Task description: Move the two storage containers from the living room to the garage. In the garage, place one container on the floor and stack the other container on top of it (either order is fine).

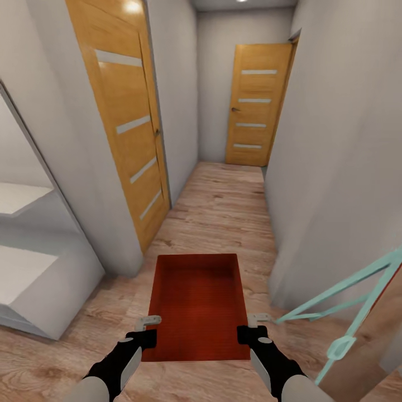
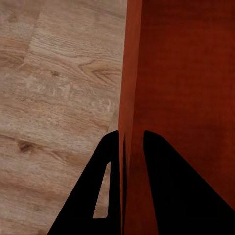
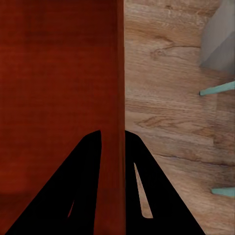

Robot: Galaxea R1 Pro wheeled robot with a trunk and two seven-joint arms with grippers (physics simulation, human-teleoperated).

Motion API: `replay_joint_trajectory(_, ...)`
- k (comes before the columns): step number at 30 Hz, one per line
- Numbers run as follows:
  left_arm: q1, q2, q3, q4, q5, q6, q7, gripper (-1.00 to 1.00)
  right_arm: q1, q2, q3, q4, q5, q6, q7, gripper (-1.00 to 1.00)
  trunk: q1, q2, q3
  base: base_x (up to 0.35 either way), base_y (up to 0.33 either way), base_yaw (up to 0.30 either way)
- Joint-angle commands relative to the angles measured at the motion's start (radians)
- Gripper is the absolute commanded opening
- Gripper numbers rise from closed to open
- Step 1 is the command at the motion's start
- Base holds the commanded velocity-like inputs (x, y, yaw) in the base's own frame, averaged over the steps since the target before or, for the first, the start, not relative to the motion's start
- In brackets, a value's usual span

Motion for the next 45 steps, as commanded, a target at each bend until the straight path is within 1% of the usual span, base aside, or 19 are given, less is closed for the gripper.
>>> replay_joint_trajectory(1, 0.001, 0.001, -0.018, -0.002, -0.032, 0.006, 0.008, -1.00, -0.002, -0.046, -0.038, -0.061, 0.014, 0.005, -0.082, -1.00, 0.001, -0.002, -0.002, 0.217, 0.270, -0.001)
replay_joint_trajectory(11, 0.001, 0.001, -0.018, -0.002, -0.033, 0.006, 0.008, -1.00, -0.002, -0.046, -0.037, -0.061, 0.014, 0.005, -0.082, -1.00, 0.001, -0.002, -0.002, 0.220, 0.265, 0.000)
replay_joint_trajectory(19, 0.001, 0.001, -0.018, -0.002, -0.033, 0.006, 0.008, -1.00, -0.002, -0.046, -0.038, -0.061, 0.014, 0.004, -0.082, -1.00, 0.001, -0.002, -0.002, 0.098, 0.060, -0.027)
replay_joint_trajectory(45, 0.001, 0.001, -0.018, -0.004, -0.033, 0.004, 0.008, -1.00, -0.002, -0.046, -0.038, -0.061, 0.012, 0.005, -0.093, -1.00, 0.001, -0.002, -0.002, 0.002, 0.001, -0.265)
